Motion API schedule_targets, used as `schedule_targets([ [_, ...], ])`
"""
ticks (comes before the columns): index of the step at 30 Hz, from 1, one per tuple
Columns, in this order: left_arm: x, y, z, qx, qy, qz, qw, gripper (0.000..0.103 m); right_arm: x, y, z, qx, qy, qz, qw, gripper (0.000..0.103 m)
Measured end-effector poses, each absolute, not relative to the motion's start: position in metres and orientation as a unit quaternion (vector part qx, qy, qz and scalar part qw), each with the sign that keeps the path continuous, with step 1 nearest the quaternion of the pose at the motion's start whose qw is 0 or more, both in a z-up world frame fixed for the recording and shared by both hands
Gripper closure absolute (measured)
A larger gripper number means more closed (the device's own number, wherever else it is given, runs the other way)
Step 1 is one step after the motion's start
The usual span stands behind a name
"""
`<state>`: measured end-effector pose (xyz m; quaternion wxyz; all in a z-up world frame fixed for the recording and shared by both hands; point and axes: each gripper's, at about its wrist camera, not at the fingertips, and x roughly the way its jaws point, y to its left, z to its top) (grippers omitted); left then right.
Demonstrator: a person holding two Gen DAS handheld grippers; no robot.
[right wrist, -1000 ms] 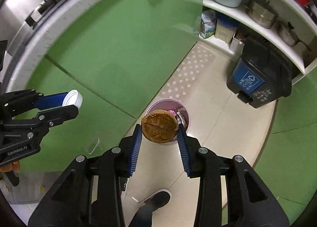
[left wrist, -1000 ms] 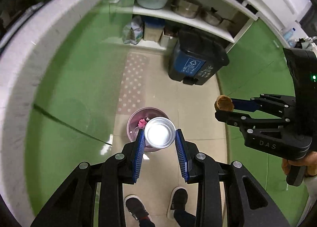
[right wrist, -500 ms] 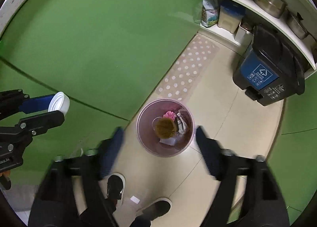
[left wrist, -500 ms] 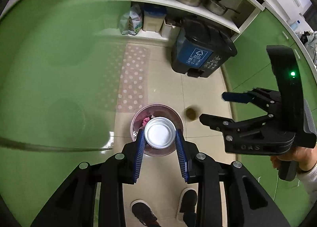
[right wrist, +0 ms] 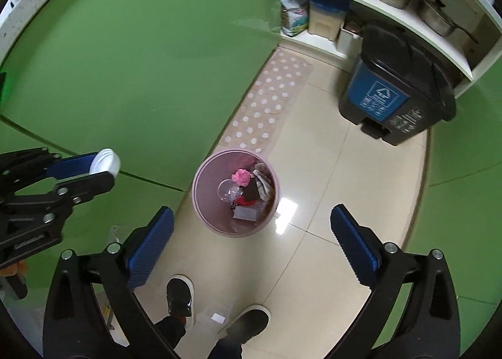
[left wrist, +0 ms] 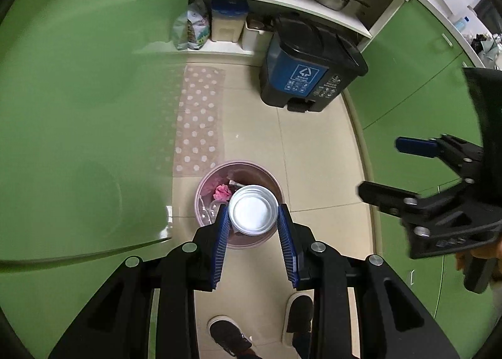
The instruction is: Collect trash
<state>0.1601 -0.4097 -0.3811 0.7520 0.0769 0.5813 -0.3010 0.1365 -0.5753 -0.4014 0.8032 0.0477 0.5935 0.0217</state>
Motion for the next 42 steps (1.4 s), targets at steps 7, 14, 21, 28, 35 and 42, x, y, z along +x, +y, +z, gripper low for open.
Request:
schedule_targets([
  [7, 0.169, -0.43, -0.389, 0.084, 0.586, -0.308, 0.745, 0.071, 0.116, -0.594, -0.388, 0.068, 0.585, 0.008, 0.808, 0.005],
  [14, 0.176, -0.444, -0.39, 0.096, 0.572, -0.306, 0.755, 0.006, 0.108, -0.613, -0.383, 0.078, 0.58, -0.004, 0.811, 0.005],
  [21, 0.175, -0.442, -0.392, 0.099, 0.579, -0.293, 0.754, 0.006, 0.104, -0.614, -0.38, 0.079, 0.577, -0.007, 0.813, 0.005],
  [28, 0.163, -0.435, -0.374, 0.093, 0.574, -0.29, 0.76, 0.006, 0.097, -0.61, -0.366, 0.078, 0.571, -0.007, 0.817, 0.005],
  [35, 0.134, -0.417, -0.323, 0.082, 0.56, -0.291, 0.771, 0.006, 0.075, -0.598, -0.318, 0.068, 0.556, -0.007, 0.828, 0.005],
  [42, 0.094, -0.38, -0.236, 0.06, 0.535, -0.267, 0.8, 0.006, 0.043, -0.569, -0.239, 0.045, 0.539, 0.015, 0.841, 0.003],
])
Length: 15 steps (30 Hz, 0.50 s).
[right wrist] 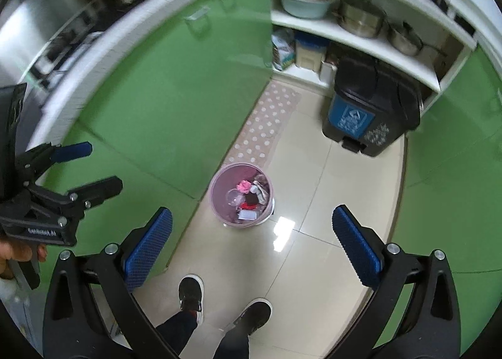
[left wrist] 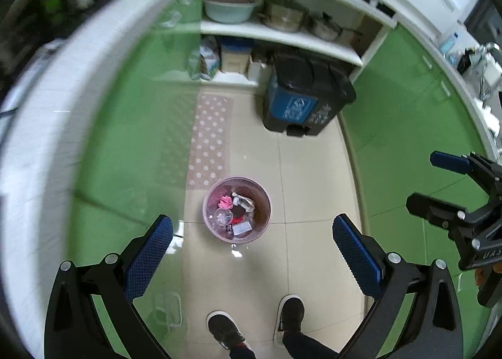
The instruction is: Collect trash
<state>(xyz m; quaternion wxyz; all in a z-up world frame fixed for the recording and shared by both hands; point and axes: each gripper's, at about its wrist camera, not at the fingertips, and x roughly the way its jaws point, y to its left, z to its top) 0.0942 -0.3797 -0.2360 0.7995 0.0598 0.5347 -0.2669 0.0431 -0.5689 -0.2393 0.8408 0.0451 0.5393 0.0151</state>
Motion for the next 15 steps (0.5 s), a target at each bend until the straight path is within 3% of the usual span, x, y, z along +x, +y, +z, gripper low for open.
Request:
schedule_targets([
  [7, 0.052, -0.309, -0.144, 0.025, 0.501, -0.206, 0.84, 0.006, 0.015, -0.506, -0.145, 0.003, 0.51, 0.092, 0.855, 0.003],
  [15, 0.01, -0.199, -0.074, -0.012, 0.467, -0.121, 0.876, 0.005, 0.004, -0.405, -0.063, -0.052, 0.46, 0.198, 0.864, 0.003],
])
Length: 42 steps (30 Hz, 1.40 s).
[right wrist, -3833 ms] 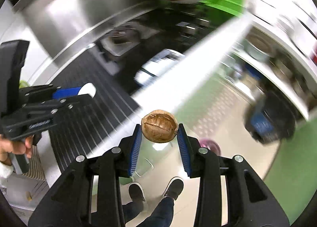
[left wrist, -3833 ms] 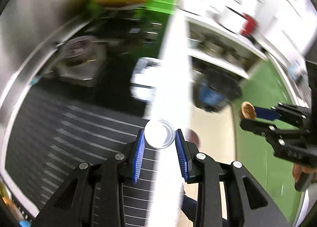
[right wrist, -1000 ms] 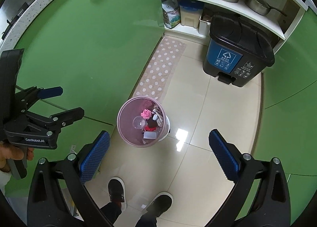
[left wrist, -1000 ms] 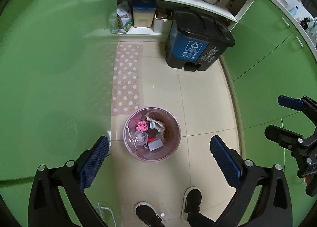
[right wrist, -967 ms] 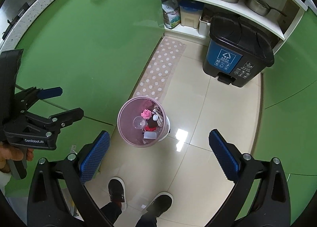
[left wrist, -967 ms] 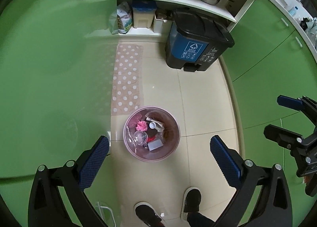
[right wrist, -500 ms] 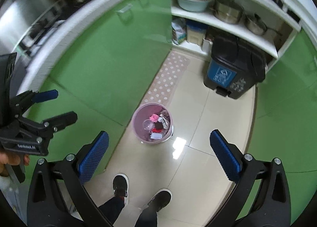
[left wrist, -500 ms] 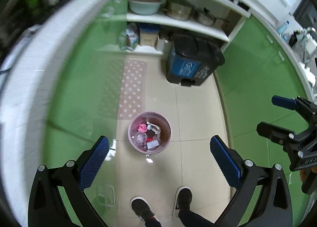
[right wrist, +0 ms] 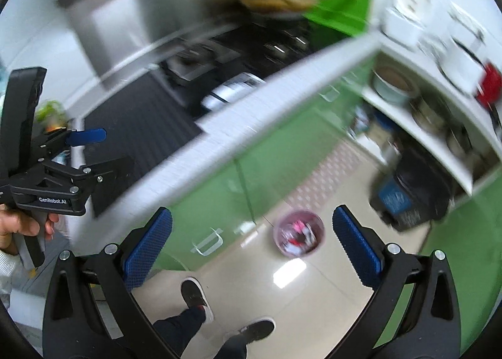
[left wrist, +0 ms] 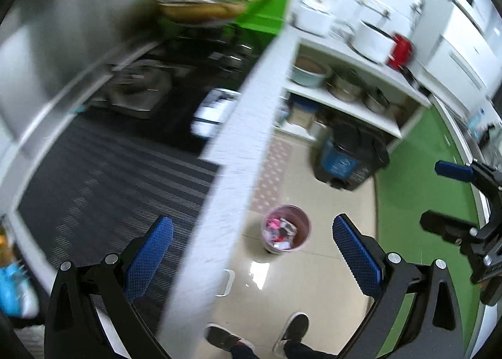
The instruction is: Collect trash
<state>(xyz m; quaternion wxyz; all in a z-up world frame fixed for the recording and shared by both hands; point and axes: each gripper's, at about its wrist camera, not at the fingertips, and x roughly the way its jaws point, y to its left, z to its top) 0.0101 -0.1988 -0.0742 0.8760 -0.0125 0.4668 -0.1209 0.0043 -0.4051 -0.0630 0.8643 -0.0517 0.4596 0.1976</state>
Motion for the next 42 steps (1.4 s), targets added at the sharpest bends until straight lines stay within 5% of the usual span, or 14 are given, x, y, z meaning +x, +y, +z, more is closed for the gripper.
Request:
schedule_targets([
  [15, -0.033, -0.041, -0.024, -0.036, 0.444, -0.035, 0.895, 0.005, 0.016, -0.229, -0.008, -0.103, 0.419, 0.319, 0.844, 0.003],
  [42, -0.018, 0.009, -0.018, -0.083, 0.453, 0.033, 0.887, 0.005, 0.072, -0.153, -0.004, -0.175, 0.405, 0.44, 0.782, 0.003],
])
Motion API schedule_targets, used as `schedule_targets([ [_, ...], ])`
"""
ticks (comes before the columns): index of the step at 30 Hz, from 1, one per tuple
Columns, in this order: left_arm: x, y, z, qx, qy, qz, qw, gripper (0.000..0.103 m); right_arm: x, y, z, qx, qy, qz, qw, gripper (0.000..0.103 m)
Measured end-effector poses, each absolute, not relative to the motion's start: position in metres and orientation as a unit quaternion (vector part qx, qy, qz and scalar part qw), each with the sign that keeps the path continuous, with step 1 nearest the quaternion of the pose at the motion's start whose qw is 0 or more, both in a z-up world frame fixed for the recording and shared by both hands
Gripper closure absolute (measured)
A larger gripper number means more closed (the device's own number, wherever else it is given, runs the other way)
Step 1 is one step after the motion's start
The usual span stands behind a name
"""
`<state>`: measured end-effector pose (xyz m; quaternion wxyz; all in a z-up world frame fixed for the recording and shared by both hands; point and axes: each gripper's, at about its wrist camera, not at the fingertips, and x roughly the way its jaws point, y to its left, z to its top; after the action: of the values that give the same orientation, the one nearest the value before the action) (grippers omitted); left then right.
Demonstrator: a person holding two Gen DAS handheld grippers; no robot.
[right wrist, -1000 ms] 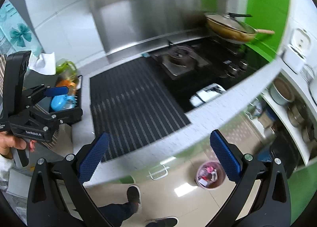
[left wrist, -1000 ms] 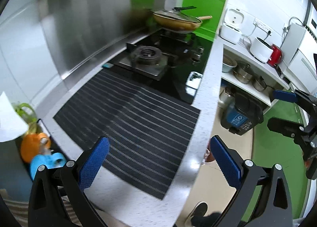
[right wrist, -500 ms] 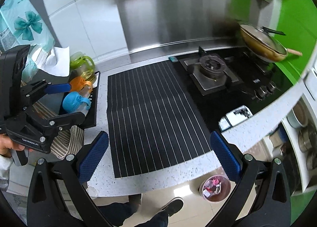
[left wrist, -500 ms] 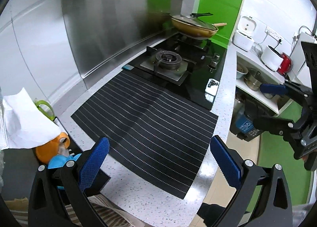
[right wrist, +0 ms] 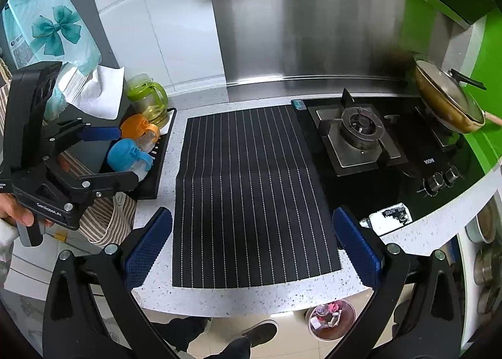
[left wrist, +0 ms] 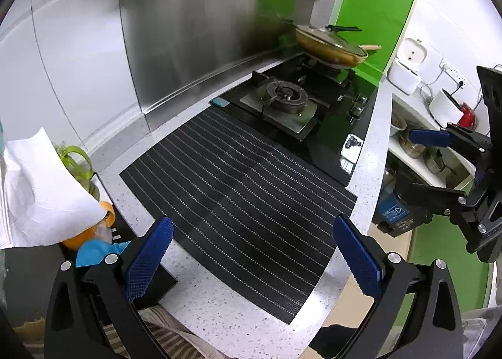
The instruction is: Collect trash
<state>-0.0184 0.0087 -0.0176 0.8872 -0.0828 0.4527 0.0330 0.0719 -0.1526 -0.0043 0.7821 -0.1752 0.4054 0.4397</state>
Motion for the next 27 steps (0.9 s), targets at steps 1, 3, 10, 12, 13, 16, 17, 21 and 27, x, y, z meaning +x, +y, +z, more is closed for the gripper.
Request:
schedule_targets([
  [1, -0.0179, 0.0086, -0.0181, -0.079, 0.454, 0.037, 0.886, 0.005, 0.0724, -0.1508, -0.005, -0.176, 0.406, 0.442, 0.781, 0.003],
  [3, -0.0169, 0.0072, -0.0181, -0.071, 0.455, 0.042, 0.887, 0.005, 0.0732, -0.1478, -0.0055, -0.178, 0.405, 0.443, 0.78, 0.003],
  [10, -0.0137, 0.0103, -0.0164, -0.084, 0.45, 0.042, 0.888, 0.005, 0.0768, -0.1441, -0.0064, -0.174, 0.408, 0.443, 0.779, 0.003],
  [12, -0.0133, 0.0114, -0.0164, -0.087, 0.449, 0.044, 0.888, 0.005, 0.0778, -0.1443, -0.007, -0.174, 0.409, 0.443, 0.779, 0.003],
  [13, -0.0132, 0.012, -0.0162, -0.089, 0.447, 0.045, 0.889, 0.005, 0.0782, -0.1447, -0.0074, -0.174, 0.41, 0.443, 0.779, 0.003],
  [16, -0.0128, 0.0122, -0.016, -0.091, 0.446, 0.047, 0.889, 0.005, 0.0781, -0.1454, -0.0074, -0.174, 0.409, 0.441, 0.779, 0.003],
  [17, -0.0125, 0.0114, -0.0156, -0.09, 0.446, 0.048, 0.889, 0.005, 0.0784, -0.1459, -0.0075, -0.174, 0.409, 0.441, 0.78, 0.003],
  [21, -0.0115, 0.0087, -0.0153, -0.086, 0.448, 0.049, 0.888, 0.005, 0.0783, -0.1465, -0.008, -0.175, 0.409, 0.44, 0.78, 0.003],
  [27, -0.0118, 0.007, -0.0154, -0.085, 0.45, 0.05, 0.887, 0.005, 0.0785, -0.1483, -0.0087, -0.174, 0.41, 0.44, 0.779, 0.003],
])
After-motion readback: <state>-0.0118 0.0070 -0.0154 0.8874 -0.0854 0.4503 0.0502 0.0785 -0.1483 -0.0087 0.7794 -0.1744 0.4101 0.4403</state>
